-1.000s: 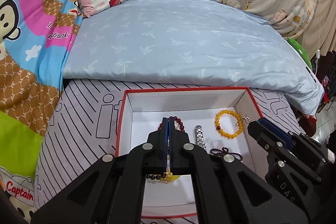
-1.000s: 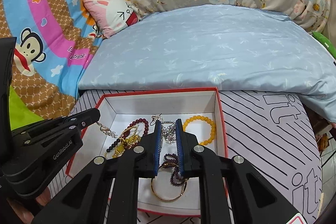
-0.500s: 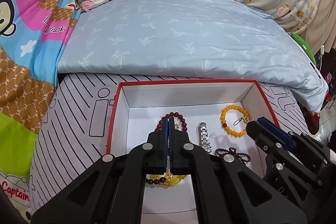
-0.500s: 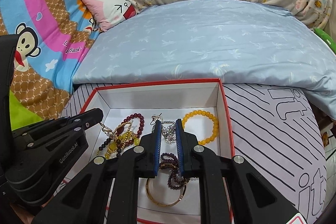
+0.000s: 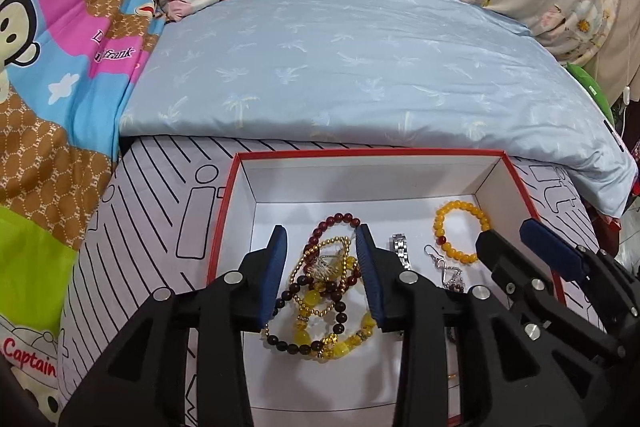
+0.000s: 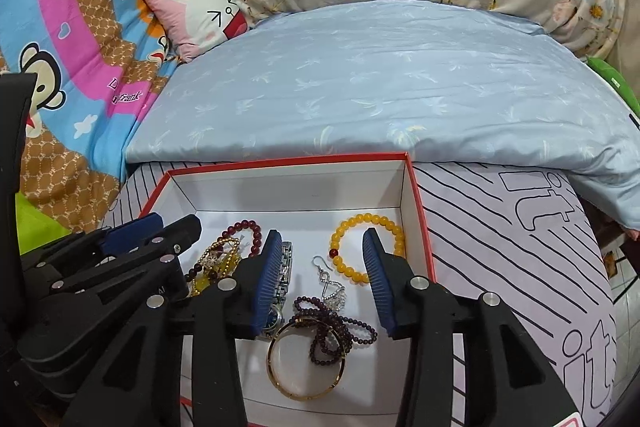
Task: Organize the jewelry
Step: 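Withdraw both open tools from the red box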
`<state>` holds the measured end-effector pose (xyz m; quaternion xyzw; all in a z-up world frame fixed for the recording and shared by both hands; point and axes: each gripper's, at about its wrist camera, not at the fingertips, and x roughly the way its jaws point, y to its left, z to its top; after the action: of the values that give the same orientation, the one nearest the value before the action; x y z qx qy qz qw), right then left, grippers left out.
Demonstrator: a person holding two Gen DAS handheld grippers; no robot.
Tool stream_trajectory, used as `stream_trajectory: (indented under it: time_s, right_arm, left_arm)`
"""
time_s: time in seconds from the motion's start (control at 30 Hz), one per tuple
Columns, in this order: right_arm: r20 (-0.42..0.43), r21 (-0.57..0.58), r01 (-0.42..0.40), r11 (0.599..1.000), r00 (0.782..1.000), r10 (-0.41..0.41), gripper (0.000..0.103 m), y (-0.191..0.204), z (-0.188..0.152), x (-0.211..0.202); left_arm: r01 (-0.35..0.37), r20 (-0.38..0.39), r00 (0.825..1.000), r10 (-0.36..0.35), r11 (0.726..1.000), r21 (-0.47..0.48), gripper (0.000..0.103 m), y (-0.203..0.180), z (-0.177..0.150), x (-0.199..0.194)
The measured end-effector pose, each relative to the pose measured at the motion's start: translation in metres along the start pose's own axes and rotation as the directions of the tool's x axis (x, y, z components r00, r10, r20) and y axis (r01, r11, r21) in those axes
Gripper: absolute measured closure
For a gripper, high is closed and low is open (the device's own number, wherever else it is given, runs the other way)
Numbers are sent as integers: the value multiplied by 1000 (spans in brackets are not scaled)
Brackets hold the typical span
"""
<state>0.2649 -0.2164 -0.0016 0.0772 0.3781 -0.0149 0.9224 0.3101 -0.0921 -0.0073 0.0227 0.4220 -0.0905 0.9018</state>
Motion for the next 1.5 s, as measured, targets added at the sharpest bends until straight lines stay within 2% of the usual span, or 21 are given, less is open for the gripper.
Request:
stream_trajectory:
  time_s: [0.33, 0.93, 1.13, 1.23, 1.4, 1.5]
  right_arm:
    - [11, -4, 26, 1000, 1000, -26, 59, 4, -7, -17]
    - [34, 6, 40, 999, 999, -40, 59, 8, -37, -78]
    - [41, 13, 55, 998, 998, -55, 53, 9, -54, -96]
    - [42, 17, 64, 998, 997, -64, 52, 8, -63, -103]
    - [44, 28, 82, 996, 996, -83, 45, 5, -75, -112]
    - [40, 33, 84, 996, 996, -85, 44, 3, -83, -116]
  left_arm:
    - [-20, 7, 1000, 20, 1000, -6, 69, -1, -8, -14]
    - [-37, 36, 999, 36, 999, 6, 69, -5, -40, -74]
    - [-45, 36, 998, 45, 999, 6, 69, -7, -57, -89]
    - [-54, 36, 998, 54, 999, 8, 66, -7, -65, -94]
    - [-80, 45, 996, 80, 997, -4, 51, -5, -76, -103]
    - [-85, 43, 995, 85, 996, 1, 50, -7, -83, -105]
